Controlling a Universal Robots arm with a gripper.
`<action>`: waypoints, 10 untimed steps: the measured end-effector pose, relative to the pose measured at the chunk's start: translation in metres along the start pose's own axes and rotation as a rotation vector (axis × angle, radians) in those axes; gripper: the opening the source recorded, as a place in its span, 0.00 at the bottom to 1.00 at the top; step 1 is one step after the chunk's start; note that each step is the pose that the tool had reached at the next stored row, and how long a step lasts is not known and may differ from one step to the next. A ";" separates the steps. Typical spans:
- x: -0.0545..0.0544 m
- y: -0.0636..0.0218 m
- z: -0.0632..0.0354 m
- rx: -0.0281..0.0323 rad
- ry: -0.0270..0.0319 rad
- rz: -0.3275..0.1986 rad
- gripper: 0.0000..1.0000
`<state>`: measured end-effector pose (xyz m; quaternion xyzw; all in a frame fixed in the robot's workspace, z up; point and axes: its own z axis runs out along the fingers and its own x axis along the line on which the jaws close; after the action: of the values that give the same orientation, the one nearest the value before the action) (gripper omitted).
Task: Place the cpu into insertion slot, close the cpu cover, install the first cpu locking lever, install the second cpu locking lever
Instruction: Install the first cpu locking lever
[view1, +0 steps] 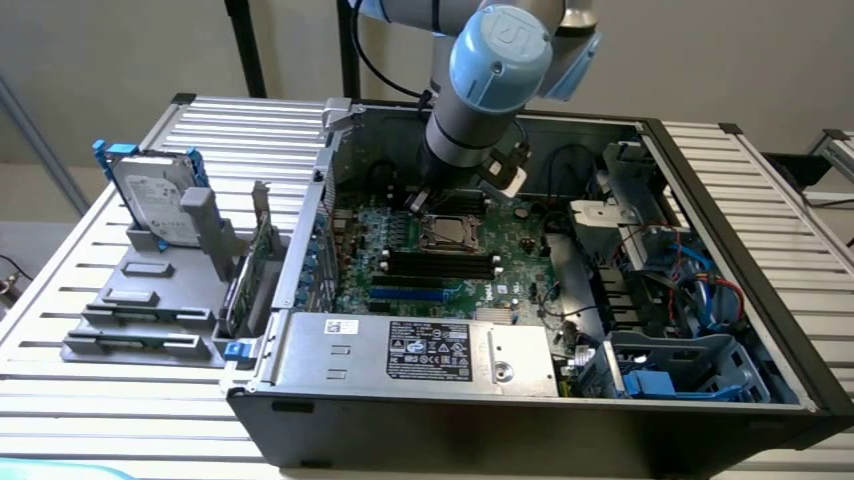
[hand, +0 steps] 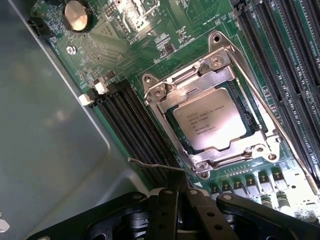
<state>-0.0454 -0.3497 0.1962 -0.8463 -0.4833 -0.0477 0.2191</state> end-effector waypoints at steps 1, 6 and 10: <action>0.000 0.0000 0.0000 -0.0010 -0.0017 0.000 0.11; 0.001 0.0009 -0.0002 -0.0049 -0.0078 0.001 0.11; 0.003 0.0041 -0.0007 -0.0056 -0.0092 0.002 0.11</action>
<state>-0.0404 -0.3497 0.1963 -0.8475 -0.4835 -0.0450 0.2146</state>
